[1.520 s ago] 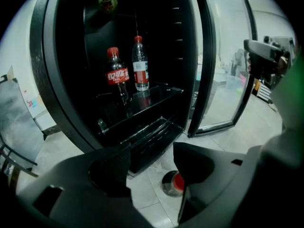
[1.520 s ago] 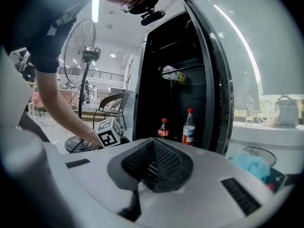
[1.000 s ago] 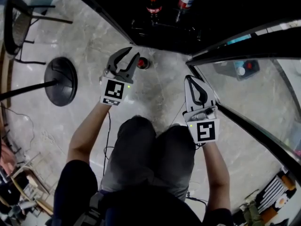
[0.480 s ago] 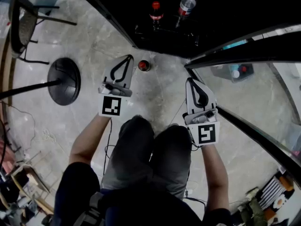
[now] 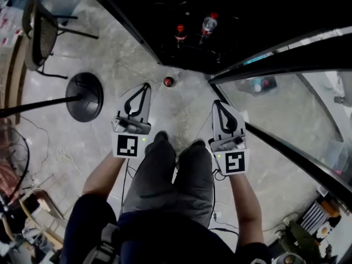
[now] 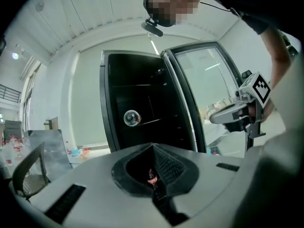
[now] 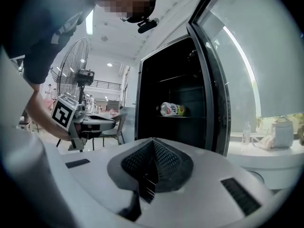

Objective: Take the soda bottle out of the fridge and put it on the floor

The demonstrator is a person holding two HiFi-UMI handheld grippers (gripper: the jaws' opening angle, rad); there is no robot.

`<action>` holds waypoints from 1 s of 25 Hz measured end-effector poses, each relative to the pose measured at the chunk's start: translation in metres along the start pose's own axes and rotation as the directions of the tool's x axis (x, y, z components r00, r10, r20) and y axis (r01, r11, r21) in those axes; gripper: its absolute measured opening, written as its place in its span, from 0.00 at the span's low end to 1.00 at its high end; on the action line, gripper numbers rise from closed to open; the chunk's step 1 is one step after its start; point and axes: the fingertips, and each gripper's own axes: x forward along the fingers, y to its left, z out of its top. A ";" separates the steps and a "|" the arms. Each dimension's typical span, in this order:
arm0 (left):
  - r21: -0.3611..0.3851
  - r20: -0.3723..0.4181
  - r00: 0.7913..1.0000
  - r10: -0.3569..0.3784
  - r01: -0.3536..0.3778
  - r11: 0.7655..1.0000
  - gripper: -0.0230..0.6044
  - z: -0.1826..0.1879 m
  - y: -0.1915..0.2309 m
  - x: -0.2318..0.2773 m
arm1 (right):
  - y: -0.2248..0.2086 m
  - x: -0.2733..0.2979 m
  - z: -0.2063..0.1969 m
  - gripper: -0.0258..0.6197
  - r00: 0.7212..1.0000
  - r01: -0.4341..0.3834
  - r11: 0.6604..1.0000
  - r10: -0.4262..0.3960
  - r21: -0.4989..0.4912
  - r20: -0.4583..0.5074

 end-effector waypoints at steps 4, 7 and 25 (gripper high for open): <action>0.018 0.021 1.000 0.011 -0.011 1.000 0.07 0.069 0.012 -0.020 | 0.004 -0.015 0.061 0.07 1.000 0.008 1.000 -0.008 -0.007 -0.007; 0.033 0.070 0.997 0.023 -0.025 0.999 0.07 0.119 0.020 -0.035 | 0.010 -0.027 0.107 0.07 1.000 0.016 1.000 -0.015 -0.010 0.010; -0.006 0.075 0.996 0.053 -0.052 0.999 0.07 0.373 0.023 -0.104 | -0.003 -0.120 0.381 0.07 0.988 0.102 0.995 -0.102 0.010 0.113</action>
